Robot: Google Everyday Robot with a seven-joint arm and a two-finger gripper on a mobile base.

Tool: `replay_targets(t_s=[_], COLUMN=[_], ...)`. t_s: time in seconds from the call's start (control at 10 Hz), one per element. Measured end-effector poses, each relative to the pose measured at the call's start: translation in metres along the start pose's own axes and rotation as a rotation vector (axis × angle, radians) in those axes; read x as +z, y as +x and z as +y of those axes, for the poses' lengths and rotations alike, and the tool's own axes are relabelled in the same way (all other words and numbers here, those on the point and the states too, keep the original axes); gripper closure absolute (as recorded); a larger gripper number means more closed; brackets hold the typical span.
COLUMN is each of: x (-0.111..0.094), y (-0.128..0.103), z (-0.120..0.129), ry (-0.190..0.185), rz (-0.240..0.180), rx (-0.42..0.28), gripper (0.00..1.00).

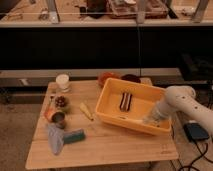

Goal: Wipe tray with brush

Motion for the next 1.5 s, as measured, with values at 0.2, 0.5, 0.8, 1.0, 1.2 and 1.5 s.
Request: replay_targets(t_s=[0.2,0.5,0.8,1.0,1.2,1.5], x=[0.002,0.010,0.021,0.022,0.015,-0.002], y=[0.013,0.006,-0.015,-0.033,-0.051,-0.066], z=[-0.027,-0.083,-0.125,-0.131,-0.127,-0.099], ry=[0.034,0.079,0.107,0.116,0.121,0.110], rz=[0.012,0.012,-0.002,-0.026,-0.055,-0.091], rx=[0.034,0.072,0.098,0.102,0.097,0.061], gripper=[0.90,0.90,0.90,0.90,0.90,0.90])
